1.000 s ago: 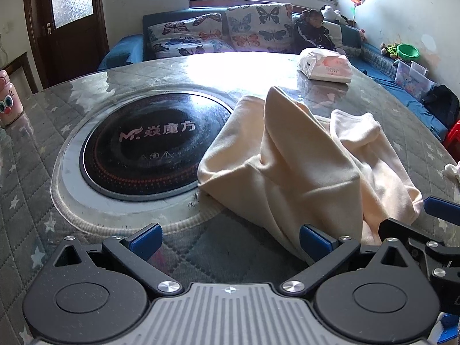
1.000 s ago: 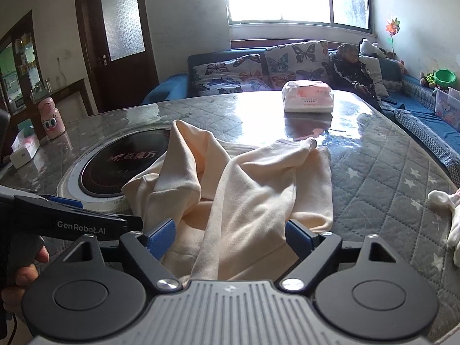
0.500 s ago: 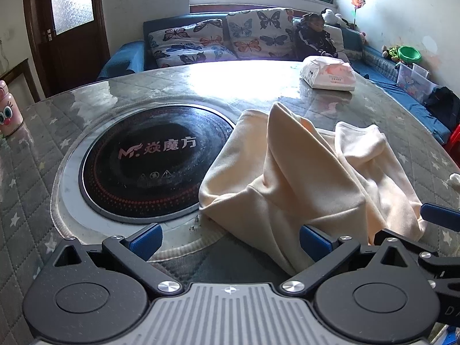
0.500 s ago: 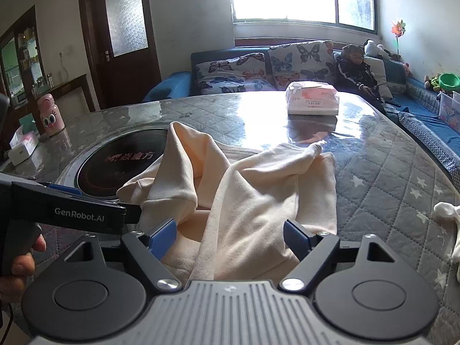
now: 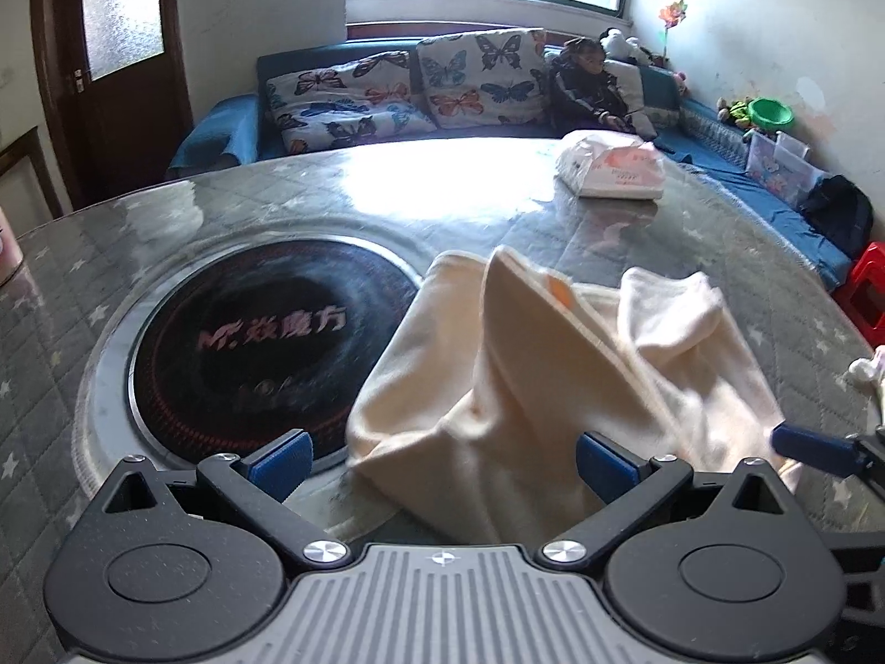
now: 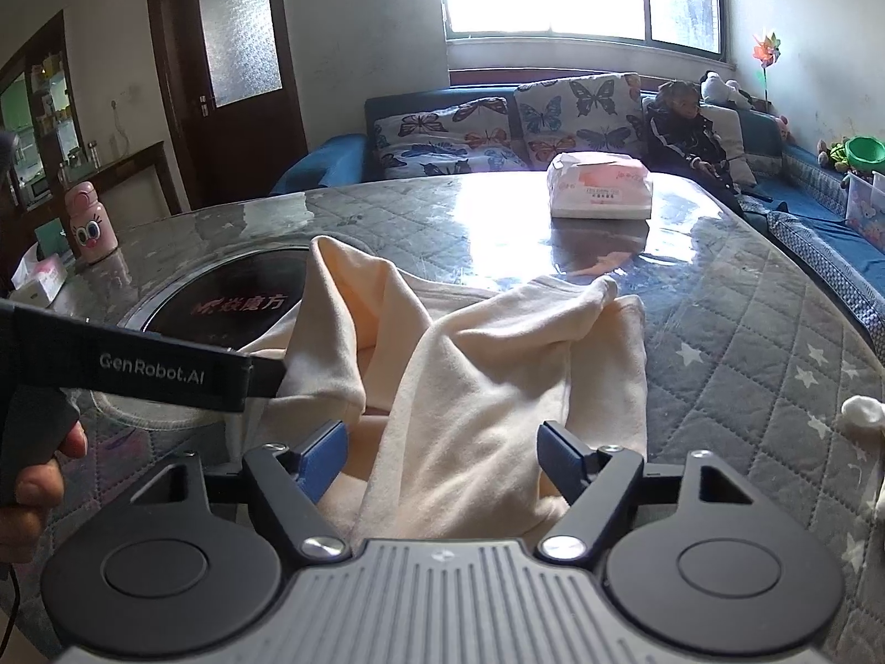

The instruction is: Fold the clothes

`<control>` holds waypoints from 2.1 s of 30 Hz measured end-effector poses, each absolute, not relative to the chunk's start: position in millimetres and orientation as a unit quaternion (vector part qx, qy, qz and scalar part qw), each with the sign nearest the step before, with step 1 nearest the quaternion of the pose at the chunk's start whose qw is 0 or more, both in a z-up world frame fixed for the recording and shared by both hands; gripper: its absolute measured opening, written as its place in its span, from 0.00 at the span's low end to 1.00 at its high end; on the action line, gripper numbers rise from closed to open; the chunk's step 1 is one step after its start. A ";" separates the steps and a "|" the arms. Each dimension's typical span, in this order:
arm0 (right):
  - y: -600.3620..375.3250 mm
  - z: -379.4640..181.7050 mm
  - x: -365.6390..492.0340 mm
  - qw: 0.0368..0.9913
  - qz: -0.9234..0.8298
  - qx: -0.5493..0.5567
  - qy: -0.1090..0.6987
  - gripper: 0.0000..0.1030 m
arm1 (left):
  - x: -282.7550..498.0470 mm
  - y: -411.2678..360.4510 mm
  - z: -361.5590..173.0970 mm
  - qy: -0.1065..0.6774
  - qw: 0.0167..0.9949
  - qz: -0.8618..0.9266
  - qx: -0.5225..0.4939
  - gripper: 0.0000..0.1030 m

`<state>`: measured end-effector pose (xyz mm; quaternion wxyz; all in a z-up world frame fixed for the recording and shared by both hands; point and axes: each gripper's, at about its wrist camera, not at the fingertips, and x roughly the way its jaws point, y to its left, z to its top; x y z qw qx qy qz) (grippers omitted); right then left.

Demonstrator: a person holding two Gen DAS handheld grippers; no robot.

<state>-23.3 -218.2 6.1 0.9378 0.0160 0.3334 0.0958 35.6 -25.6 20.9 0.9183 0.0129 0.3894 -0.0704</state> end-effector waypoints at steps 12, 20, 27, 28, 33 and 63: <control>-225.7 4.8 0.4 0.936 0.099 0.031 0.335 0.64 | 81.2 -43.3 29.9 0.363 0.928 -0.086 0.018 0.99; -223.3 2.2 16.6 0.934 0.109 0.032 0.338 0.57 | 101.2 -43.4 17.4 0.370 0.920 -0.128 0.014 0.34; -218.4 -0.7 30.5 0.932 0.121 0.028 0.341 0.49 | 80.6 -19.3 18.2 0.352 0.927 -0.131 0.003 0.06; -216.0 -2.2 32.2 0.931 0.124 0.026 0.343 0.46 | 76.8 -14.7 20.0 0.350 0.928 -0.129 0.000 0.06; -205.3 -9.4 38.1 0.927 0.136 0.011 0.350 0.26 | 56.1 4.9 28.6 0.334 0.936 -0.114 -0.007 0.05; -343.0 1.6 -104.2 0.931 -0.058 0.047 0.358 0.31 | -85.1 149.1 11.0 0.402 0.913 0.011 -0.074 0.11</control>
